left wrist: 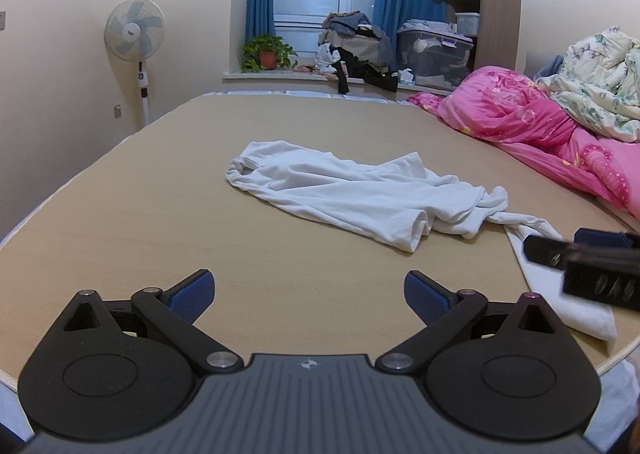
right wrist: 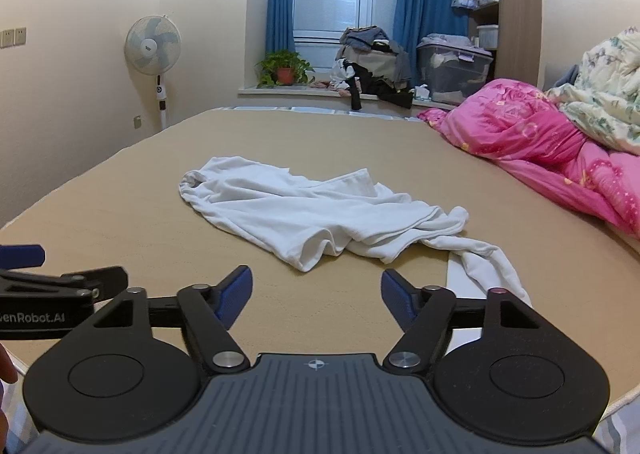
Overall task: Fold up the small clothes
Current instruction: 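Grasp the white shirt with both grippers and lift it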
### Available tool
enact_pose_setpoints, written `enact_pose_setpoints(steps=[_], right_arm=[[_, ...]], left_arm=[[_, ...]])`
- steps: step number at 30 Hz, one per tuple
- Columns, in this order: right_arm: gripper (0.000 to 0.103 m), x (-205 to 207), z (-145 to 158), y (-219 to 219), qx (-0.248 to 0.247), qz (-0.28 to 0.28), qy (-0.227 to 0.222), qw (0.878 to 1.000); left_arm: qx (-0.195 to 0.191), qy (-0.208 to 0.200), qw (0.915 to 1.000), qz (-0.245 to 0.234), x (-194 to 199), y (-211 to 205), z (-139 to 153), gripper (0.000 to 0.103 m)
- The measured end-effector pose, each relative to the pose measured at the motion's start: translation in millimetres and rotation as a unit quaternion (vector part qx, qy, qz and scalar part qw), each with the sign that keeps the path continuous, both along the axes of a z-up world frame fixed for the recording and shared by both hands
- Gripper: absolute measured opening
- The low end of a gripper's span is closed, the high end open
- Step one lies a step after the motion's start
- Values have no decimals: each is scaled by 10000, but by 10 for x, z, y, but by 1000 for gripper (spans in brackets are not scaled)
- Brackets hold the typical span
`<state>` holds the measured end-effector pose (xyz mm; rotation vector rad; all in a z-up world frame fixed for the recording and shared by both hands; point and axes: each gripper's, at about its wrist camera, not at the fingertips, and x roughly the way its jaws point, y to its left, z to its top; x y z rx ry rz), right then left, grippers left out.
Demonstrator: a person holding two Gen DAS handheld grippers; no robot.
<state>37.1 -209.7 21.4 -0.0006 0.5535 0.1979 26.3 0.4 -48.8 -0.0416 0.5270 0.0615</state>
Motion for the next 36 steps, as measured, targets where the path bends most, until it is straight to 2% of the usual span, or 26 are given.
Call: enact_pose_setpoints(steps=[1, 2, 3, 4, 6, 7, 8, 9, 10, 12, 14, 16, 17, 20, 22, 23, 24, 26, 28, 29, 30, 31, 32, 34, 36], right_arm=[[68, 58, 22, -59, 115, 42, 90, 9999], [65, 131, 49, -123, 221, 77, 141, 9996], [63, 187, 86, -179, 283, 99, 124, 9995], [63, 252, 131, -239, 283, 123, 40, 9995], [61, 387, 215, -350, 112, 150, -258, 9995], [59, 455, 234, -409, 38, 148, -409, 9990], [55, 536, 227, -485, -1, 140, -540, 9984], [48, 601, 195, -572, 19, 124, -581, 9982], [43, 671, 128, -672, 106, 84, -549, 9984], [25, 767, -58, -866, 380, -75, -272, 9989], [22, 870, -188, -1020, 617, -295, 217, 9974], [23, 895, -186, -1122, 940, -251, 143, 9952], [23, 906, -189, -1138, 925, -213, 104, 9954], [23, 940, -211, -1205, 883, -144, 91, 9959], [23, 968, -215, -1246, 1016, -139, 113, 9947], [23, 977, -225, -1267, 1039, -139, 125, 9944], [23, 997, -231, -1283, 1029, -134, 118, 9945], [23, 1010, -224, -1291, 1006, -154, 108, 9947], [23, 1043, -247, -1353, 1104, -182, 176, 9936], [23, 1055, -261, -1372, 1154, -200, 211, 9929], [23, 1068, -274, -1388, 1170, -201, 228, 9927], [23, 1075, -284, -1394, 1144, -197, 226, 9930], [23, 1079, -293, -1398, 1110, -197, 219, 9934], [23, 1098, -314, -1397, 1061, -218, 228, 9939], [23, 1117, -330, -1424, 1096, -258, 260, 9933]], left_arm=[[-3, 5, 10000, 12, 7, 6, -4, 97], [-17, 12, 10000, 20, 12, 10, -6, 89], [-21, 36, 10000, 20, 19, 10, -15, 77], [2, 73, 10000, 10, 27, 1, -26, 71], [122, 145, 9998, -13, 49, -19, -57, 47], [207, 187, 9996, -28, 63, -27, -77, 40], [266, 231, 9994, -45, 75, -29, -97, 29], [298, 288, 9991, -71, 93, -24, -119, 24], [298, 338, 9989, -93, 110, -12, -134, 23], [416, 422, 9981, -179, 157, -25, -169, 21], [556, 444, 9966, -408, 263, -98, -181, 22], [562, 493, 9958, -526, 511, -205, -193, 22], [469, 544, 9961, -506, 670, -248, -205, 22], [-95, 856, 9958, -305, 1298, -354, -277, 23], [-596, 1134, 9917, -66, 1781, -400, -375, 28], [-833, 1279, 9883, 55, 1985, -414, -431, 39], [-1076, 1422, 9838, 175, 2183, -413, -497, 56], [-1709, 1606, 9717, 299, 2558, -433, -656, 70], [-2042, 1859, 9599, 485, 2805, -465, -816, 72], [-2099, 2071, 9532, 672, 2908, -480, -913, 68], [-2099, 2191, 9490, 856, 2957, -487, -980, 52], [-1987, 2144, 9512, 992, 2967, -501, -992, 38], [-1860, 2123, 9545, 959, 2969, -513, -984, 3], [-1897, 2105, 9558, 783, 2921, -447, -948, 3], [-1704, 1903, 9648, 623, 2775, -285, -830, 3]])
